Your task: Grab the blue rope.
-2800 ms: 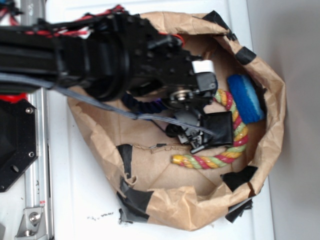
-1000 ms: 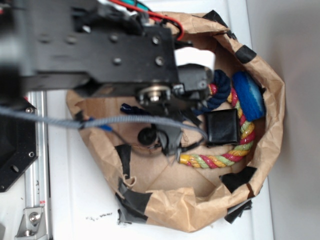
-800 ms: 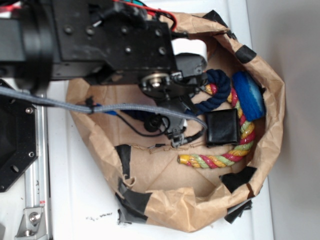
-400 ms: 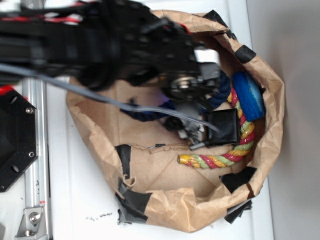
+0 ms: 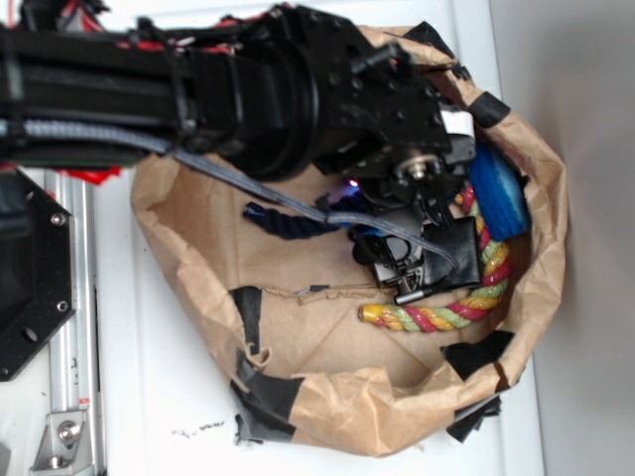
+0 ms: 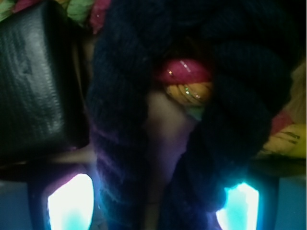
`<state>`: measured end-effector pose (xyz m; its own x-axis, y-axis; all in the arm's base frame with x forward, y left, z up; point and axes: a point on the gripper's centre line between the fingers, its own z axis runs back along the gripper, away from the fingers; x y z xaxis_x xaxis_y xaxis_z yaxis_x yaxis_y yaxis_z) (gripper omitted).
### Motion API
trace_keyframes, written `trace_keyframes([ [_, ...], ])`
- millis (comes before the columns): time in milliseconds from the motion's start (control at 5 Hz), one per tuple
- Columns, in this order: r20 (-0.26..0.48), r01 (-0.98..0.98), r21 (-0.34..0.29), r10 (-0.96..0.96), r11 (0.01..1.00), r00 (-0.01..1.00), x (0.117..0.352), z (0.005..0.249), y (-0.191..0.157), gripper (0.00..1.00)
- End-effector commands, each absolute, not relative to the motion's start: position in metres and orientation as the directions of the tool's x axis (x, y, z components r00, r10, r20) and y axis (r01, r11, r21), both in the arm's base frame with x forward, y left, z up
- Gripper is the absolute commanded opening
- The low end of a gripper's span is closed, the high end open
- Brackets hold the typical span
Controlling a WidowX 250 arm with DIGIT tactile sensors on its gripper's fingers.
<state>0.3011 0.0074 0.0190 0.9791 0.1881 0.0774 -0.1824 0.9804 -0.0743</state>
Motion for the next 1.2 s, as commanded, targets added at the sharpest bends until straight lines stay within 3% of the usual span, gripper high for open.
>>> trace_keyframes([
  [0, 0.143, -0.173, -0.084, 0.184, 0.981, 0.972, 0.311, 0.039, 0.019, 0.00],
  [600, 0.141, -0.145, -0.091, 0.157, 0.985, 0.978, 0.306, 0.039, 0.016, 0.00],
  [800, 0.177, -0.077, -0.139, 0.101, 0.987, 0.979, 0.294, 0.081, -0.002, 0.00],
  [1000, 0.177, -0.068, -0.148, 0.094, 0.987, 0.980, 0.277, 0.128, -0.011, 0.00],
])
